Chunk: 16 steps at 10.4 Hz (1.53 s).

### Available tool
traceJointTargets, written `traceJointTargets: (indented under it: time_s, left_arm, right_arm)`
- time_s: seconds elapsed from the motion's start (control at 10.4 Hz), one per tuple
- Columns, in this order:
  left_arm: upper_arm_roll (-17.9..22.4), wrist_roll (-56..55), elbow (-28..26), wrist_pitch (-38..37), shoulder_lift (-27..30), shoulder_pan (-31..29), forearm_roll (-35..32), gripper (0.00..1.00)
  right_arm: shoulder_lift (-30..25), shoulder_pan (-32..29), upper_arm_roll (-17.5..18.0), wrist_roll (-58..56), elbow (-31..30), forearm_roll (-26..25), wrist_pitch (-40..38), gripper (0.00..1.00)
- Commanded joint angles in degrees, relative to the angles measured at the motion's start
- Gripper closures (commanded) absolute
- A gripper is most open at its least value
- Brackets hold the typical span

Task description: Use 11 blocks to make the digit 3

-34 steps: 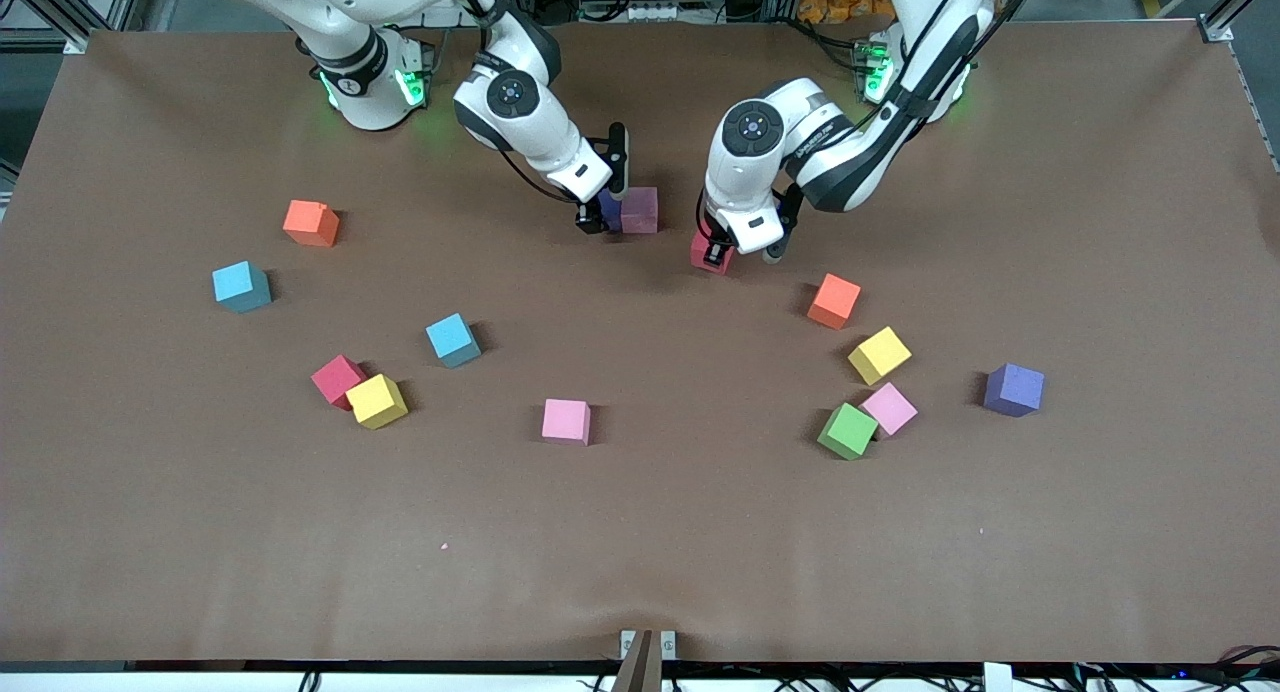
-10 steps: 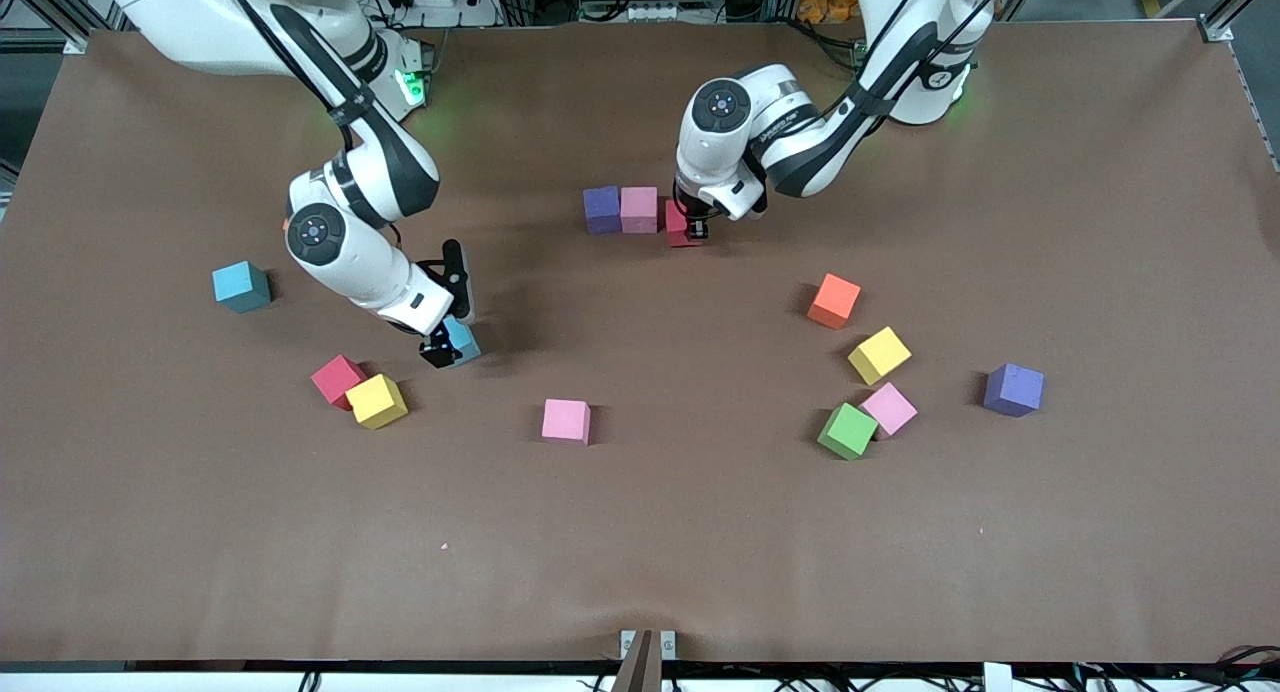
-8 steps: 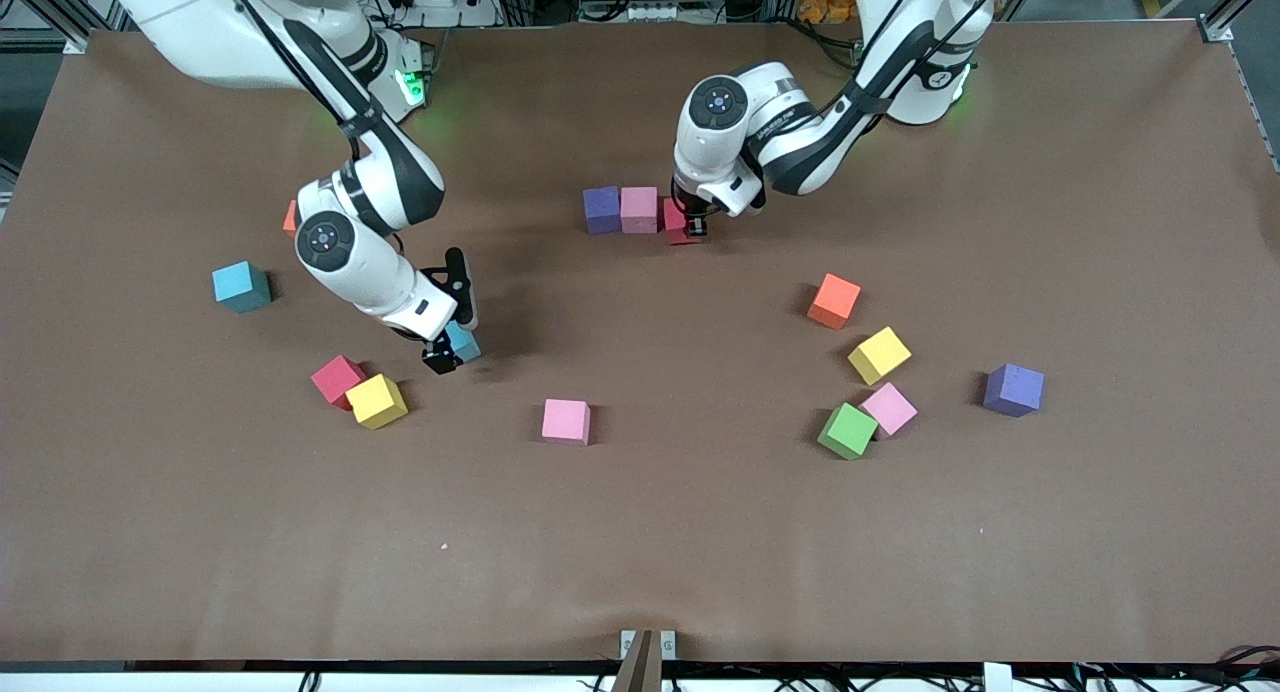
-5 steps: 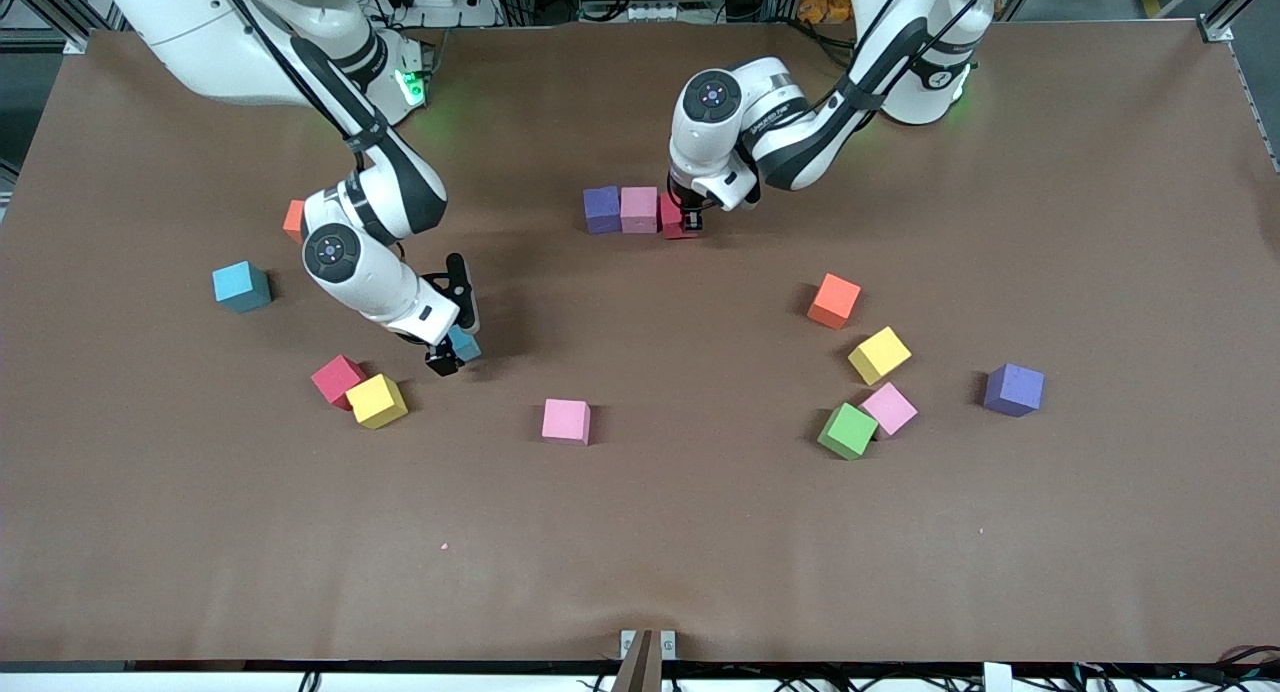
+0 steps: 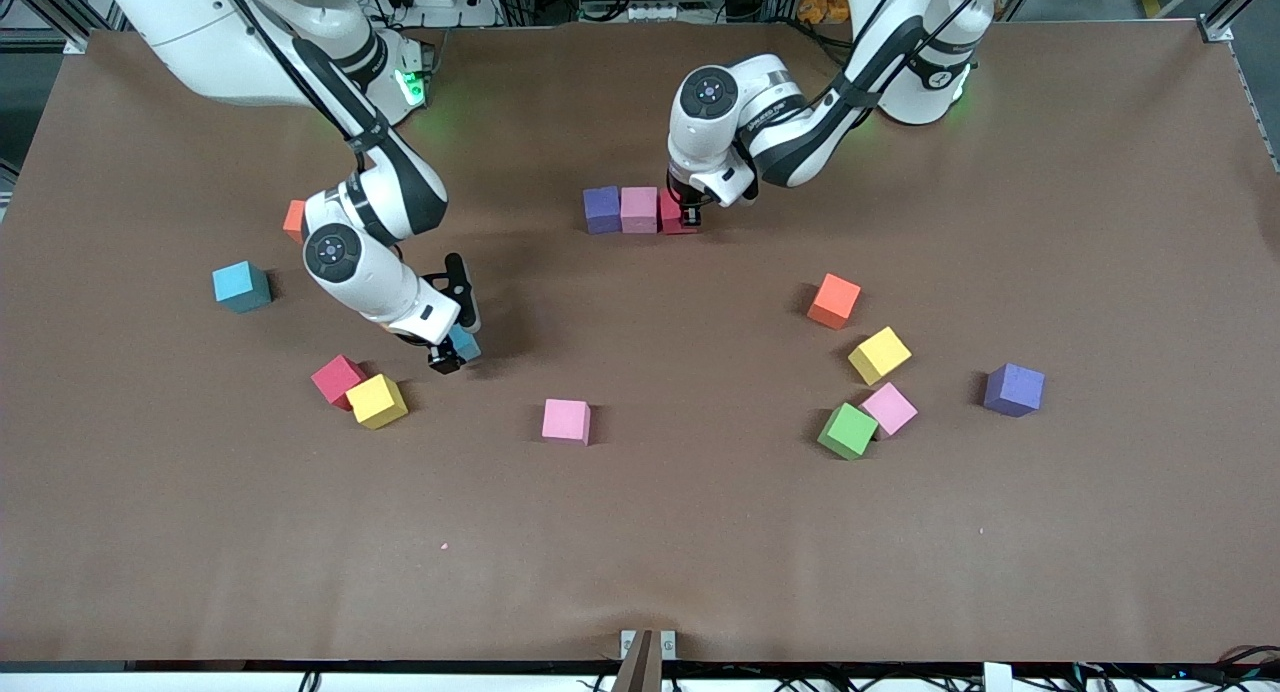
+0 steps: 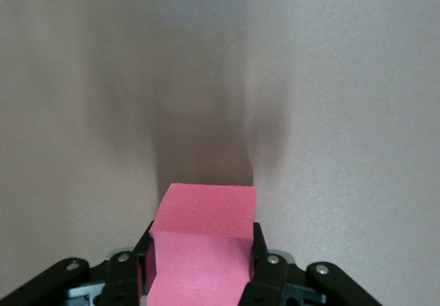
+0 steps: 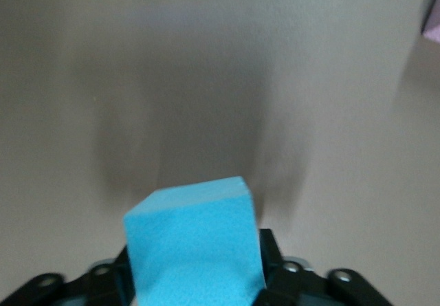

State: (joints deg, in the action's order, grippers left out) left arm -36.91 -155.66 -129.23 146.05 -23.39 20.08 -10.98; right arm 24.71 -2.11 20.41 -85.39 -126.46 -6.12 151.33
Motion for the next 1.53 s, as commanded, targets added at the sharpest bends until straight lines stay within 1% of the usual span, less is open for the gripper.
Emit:
traceJointTargets:
  time_s: [0.0,0.1,0.29,0.48,0.57,0.67,0.77,0.96,1.05,1.15,1.24,1.34,1.44]
  left_arm:
    - [-0.09,-3.51,-0.85,1.51,0.62,0.66,-1.15,1.0]
    - [-0.09,-3.42,-0.85,1.51,0.54,0.66,-1.15,1.0]
    - [-0.09,-3.25,-1.03,1.51,0.54,0.66,-1.15,1.0]
    - [-0.09,-3.25,-1.03,1.86,0.36,0.48,-1.85,0.99]
    - [-0.09,-3.25,-1.03,1.87,0.1,0.48,-1.85,0.98]
    - [-0.09,-3.25,-0.94,1.95,-0.08,0.57,-1.85,0.98]
    - [0.0,-3.25,-0.94,1.95,-0.16,0.66,-1.94,0.98]
    - [-0.09,-3.33,-0.94,2.22,-0.6,0.57,-3.17,0.96]
    - [-0.09,-3.25,-0.94,2.3,-0.78,0.66,-3.17,0.93]
    - [-0.09,-3.25,-0.85,2.31,-0.87,0.66,-3.17,0.9]
    - [-0.09,-3.25,-0.85,2.31,-0.96,0.66,-3.17,0.9]
    - [0.0,-3.25,-0.77,2.31,-0.96,0.66,-3.17,0.87]
    - [-0.09,-3.25,-0.85,2.31,-0.96,0.66,-3.17,0.76]
  right_arm:
    - [0.26,0.7,-0.98,-0.75,0.78,-0.47,0.64,0.72]
    - [-0.01,0.62,-1.24,-0.48,0.69,-0.21,0.46,0.76]
    - [-2.54,0.79,-1.16,0.65,0.69,0.05,0.02,0.79]
    - [-7.11,2.36,-1.16,7.13,0.52,0.14,-1.9,0.78]
    - [-8.08,3.5,-1.16,10.47,0.6,0.14,-2.43,0.78]
    - [-8.27,4.39,-1.07,15.2,0.78,0.14,-2.53,0.75]
    - [-8.18,4.57,-0.98,19.51,0.78,0.14,-2.53,0.74]
    - [-8.79,5.1,-0.46,31.53,0.6,0.14,-3.83,0.74]
    - [-10.19,5.18,0.15,38.73,0.52,0.14,-7.41,0.74]
    - [-11.86,6.06,0.33,45.85,0.26,0.14,-8.84,0.74]
    - [-13.44,7.28,0.33,51.75,-0.79,0.14,-8.85,0.74]
    - [-14.33,8.86,0.42,60.34,-1.24,0.14,-8.86,0.74]
    - [-14.25,10.79,0.42,70.34,-1.5,0.14,-8.77,0.74]
